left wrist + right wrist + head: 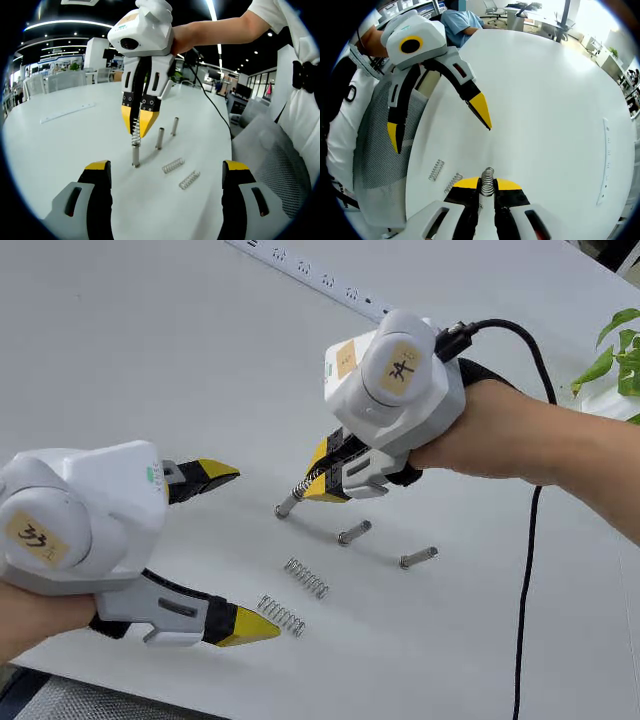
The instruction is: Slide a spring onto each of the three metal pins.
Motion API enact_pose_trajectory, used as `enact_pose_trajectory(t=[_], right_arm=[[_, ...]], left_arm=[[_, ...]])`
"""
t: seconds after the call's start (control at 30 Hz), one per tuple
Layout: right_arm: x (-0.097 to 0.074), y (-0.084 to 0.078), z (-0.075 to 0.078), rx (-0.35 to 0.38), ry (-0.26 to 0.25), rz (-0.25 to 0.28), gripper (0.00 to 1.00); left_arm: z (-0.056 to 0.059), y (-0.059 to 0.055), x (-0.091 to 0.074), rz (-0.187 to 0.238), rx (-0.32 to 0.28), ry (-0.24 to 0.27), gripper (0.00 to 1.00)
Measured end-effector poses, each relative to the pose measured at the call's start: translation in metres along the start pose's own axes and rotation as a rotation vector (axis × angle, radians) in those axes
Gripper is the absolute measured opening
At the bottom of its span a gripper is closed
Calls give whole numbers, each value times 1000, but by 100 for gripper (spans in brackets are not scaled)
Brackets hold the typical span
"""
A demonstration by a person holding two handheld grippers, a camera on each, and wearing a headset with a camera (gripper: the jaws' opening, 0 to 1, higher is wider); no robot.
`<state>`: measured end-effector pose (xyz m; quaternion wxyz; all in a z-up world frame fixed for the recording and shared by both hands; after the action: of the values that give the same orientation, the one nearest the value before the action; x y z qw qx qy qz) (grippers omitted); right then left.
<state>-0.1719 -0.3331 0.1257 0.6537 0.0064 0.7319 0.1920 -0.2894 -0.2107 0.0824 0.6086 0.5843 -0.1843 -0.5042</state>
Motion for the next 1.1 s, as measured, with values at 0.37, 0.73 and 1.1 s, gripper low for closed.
enact_pose_trajectory(t=[0.37,0.73,1.1], right_arm=[[4,0,1,-1,7,-5,7],[5,1,2,3,12,-7,7],[7,3,0,-13,14,-22,7]], left_arm=[[0,-1,0,0,-6,-3,90],[0,-2,1,4,-12,-7,90],[0,-3,2,4,-17,-8,89]])
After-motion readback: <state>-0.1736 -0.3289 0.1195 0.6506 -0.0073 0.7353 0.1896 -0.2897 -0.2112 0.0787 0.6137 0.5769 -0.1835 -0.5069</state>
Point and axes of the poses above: the centre of the closed fingertips' face, and the gripper's own axes: x roughly forward along the fingers, z roughly to its right, y roughly out of its top, the point moved 10 cm from there along -x, roughly backward along the fingers, and after that the axes turned 4 degrees about -x, right-handed, at the moved point
